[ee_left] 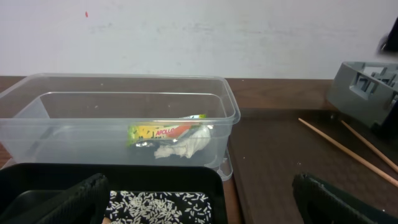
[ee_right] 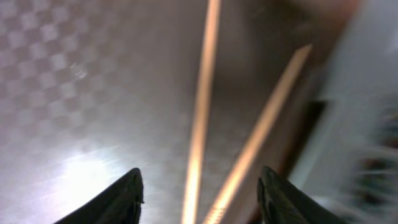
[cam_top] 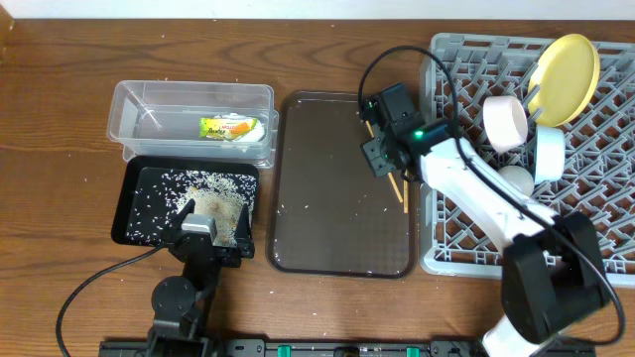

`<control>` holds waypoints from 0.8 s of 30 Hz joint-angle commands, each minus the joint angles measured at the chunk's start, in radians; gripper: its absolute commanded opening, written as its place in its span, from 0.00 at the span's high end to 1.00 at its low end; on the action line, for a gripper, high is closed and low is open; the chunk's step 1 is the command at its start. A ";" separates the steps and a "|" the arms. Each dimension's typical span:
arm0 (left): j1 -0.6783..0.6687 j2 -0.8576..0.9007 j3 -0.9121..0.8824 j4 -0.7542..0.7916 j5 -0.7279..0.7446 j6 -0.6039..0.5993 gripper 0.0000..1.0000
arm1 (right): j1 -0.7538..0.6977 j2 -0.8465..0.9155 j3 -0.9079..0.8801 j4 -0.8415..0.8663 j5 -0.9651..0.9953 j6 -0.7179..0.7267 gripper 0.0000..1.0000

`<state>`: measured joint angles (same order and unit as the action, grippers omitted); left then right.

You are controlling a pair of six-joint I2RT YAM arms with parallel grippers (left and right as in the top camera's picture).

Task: Sort waste into correct bins and load items into the dishwasher rack
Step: 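Reach the right gripper to the chopsticks on the brown tray and grasp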

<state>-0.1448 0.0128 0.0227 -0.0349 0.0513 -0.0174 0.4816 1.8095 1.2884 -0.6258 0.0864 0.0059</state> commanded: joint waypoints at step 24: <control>0.005 -0.008 -0.019 -0.031 -0.003 0.017 0.03 | -0.096 -0.220 0.006 -0.128 -0.117 0.158 0.99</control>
<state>-0.1448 0.0128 0.0227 -0.0349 0.0528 -0.0174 0.4404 1.6730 1.2869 -0.7506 -0.0639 0.1436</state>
